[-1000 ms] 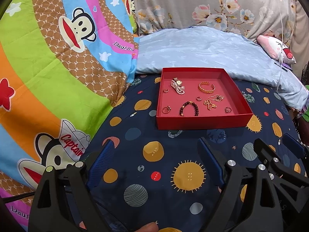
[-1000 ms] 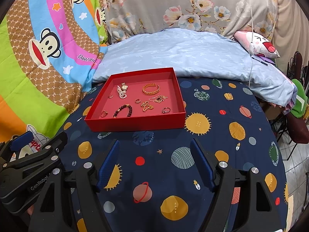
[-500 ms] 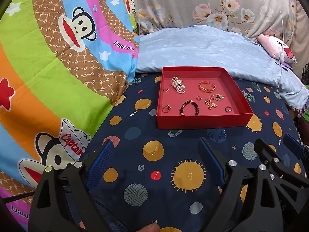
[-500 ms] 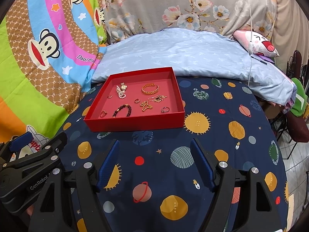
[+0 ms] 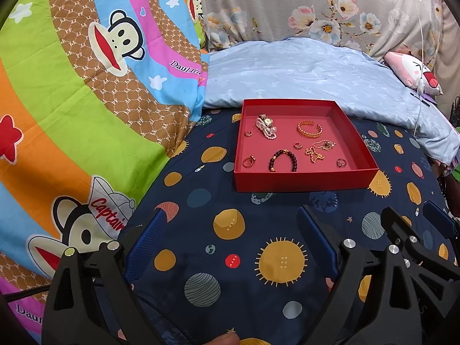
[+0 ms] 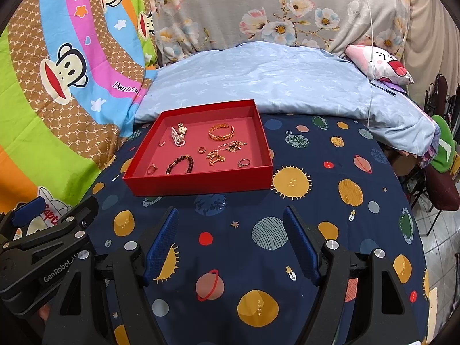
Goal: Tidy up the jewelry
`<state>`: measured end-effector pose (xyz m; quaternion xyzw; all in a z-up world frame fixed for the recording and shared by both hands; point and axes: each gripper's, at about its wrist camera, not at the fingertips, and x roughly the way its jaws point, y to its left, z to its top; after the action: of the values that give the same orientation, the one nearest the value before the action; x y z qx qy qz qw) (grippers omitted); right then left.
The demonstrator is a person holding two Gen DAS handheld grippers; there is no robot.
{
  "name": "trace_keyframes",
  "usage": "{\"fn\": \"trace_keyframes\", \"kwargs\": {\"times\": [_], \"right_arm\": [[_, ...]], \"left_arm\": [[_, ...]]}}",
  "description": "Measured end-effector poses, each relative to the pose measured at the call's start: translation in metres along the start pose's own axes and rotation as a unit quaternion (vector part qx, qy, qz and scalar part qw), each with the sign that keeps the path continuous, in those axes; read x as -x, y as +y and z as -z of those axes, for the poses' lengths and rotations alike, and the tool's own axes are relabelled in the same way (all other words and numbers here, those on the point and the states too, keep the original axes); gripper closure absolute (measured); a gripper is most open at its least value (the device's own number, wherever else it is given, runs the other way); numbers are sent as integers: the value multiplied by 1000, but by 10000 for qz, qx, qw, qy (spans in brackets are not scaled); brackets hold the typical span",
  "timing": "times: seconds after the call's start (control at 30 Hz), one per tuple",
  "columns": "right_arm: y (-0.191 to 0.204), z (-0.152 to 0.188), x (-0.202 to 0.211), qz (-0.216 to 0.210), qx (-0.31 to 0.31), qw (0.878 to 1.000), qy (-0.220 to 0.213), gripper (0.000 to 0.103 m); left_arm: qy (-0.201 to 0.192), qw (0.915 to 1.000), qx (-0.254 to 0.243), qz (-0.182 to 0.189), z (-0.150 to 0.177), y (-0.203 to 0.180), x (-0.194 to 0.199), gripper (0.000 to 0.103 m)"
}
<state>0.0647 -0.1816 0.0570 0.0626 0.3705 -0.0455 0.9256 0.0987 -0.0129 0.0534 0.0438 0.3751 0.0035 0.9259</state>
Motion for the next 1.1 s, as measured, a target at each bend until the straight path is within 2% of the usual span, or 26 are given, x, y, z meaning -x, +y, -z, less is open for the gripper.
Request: {"fn": "trace_keyframes", "kwargs": {"times": [1.1], "right_arm": [[-12, 1, 11, 108, -27, 9999, -81, 26]], "left_arm": [[10, 10000, -13, -44, 2, -7, 2, 11]]}}
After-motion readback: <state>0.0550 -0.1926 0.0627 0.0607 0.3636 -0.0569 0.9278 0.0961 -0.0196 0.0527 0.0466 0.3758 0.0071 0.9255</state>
